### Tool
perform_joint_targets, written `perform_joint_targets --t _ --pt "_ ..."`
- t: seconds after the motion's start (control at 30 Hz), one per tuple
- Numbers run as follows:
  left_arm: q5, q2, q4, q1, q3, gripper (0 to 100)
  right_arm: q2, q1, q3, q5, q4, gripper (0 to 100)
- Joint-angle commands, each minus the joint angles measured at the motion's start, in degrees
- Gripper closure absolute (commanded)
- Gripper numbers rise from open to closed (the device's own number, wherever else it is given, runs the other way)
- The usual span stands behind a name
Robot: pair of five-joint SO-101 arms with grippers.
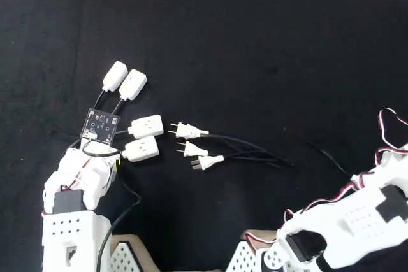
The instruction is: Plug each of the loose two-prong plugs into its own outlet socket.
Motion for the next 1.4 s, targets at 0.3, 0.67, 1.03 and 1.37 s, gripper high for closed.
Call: perform_joint_targets --t 0.3,0.67,1.03,1.37 --pt "-0.44 -0.53 0.00 -0.57 -0.31 80 -24.48 -1.85 -2.95 -2.55 19.34 82.4" --pt "-0.44 -0.53 0.09 -0.57 -0.31 80 -44.53 -1.58 15.60 6.15 28.57 98.6" --pt "-0.44 -0.53 -0.09 -0.57 -0.04 80 -41.27 6.42 30.37 10.73 9.58 98.7" --pt "-0.53 -0.53 -0.09 -0.57 -0.04 81 -12.44 1.58 15.08 -1.85 -7.82 98.7"
